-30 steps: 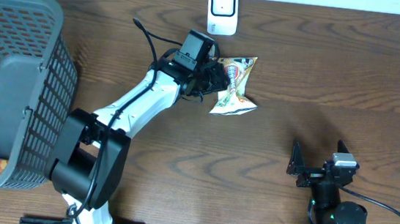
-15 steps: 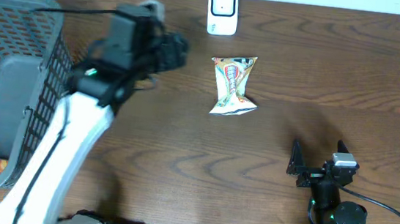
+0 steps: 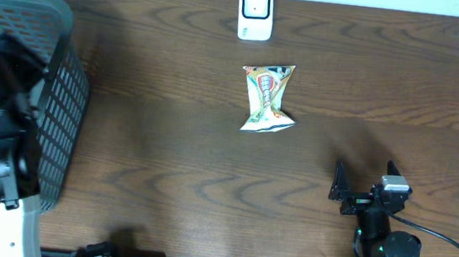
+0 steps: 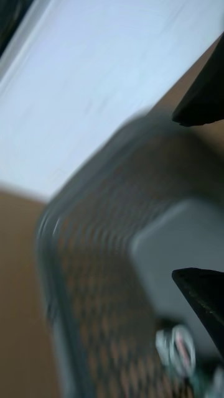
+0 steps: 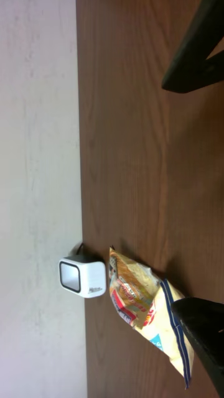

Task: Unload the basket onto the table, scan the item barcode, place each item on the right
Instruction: 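Reach the left gripper into the basket and grasp the green tissue pack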

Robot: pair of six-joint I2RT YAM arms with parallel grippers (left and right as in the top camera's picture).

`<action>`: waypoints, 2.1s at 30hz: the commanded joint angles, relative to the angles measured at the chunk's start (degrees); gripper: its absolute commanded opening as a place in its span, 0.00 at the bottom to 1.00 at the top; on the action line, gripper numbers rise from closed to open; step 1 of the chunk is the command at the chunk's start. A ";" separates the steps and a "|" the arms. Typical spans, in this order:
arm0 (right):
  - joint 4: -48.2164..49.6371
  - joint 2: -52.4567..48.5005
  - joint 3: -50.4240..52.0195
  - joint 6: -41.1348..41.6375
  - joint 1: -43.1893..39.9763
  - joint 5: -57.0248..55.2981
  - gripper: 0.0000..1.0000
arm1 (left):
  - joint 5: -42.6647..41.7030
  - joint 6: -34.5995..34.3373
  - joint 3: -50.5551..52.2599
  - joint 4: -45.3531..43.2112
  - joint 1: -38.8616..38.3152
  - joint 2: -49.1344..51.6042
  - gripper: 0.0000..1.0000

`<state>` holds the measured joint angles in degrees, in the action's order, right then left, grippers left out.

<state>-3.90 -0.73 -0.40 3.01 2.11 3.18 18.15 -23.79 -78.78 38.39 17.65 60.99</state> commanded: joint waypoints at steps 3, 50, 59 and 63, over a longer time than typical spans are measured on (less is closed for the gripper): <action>-0.20 0.20 0.07 0.76 -0.31 0.02 0.99 | 2.75 3.89 -0.85 1.20 10.43 1.95 0.80; -0.20 0.09 0.07 0.76 -0.31 0.02 0.99 | 5.49 15.23 1.75 20.48 29.94 40.92 0.83; -0.20 0.09 0.07 0.76 -0.31 0.02 0.99 | 5.49 15.23 1.81 18.60 30.23 40.92 0.81; -0.20 0.09 0.07 0.76 -0.31 0.02 0.99 | 5.49 15.17 2.54 17.29 30.23 40.92 0.81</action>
<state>-3.90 -0.73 -0.40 3.01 2.11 3.18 22.68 -8.95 -77.47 56.36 47.79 101.38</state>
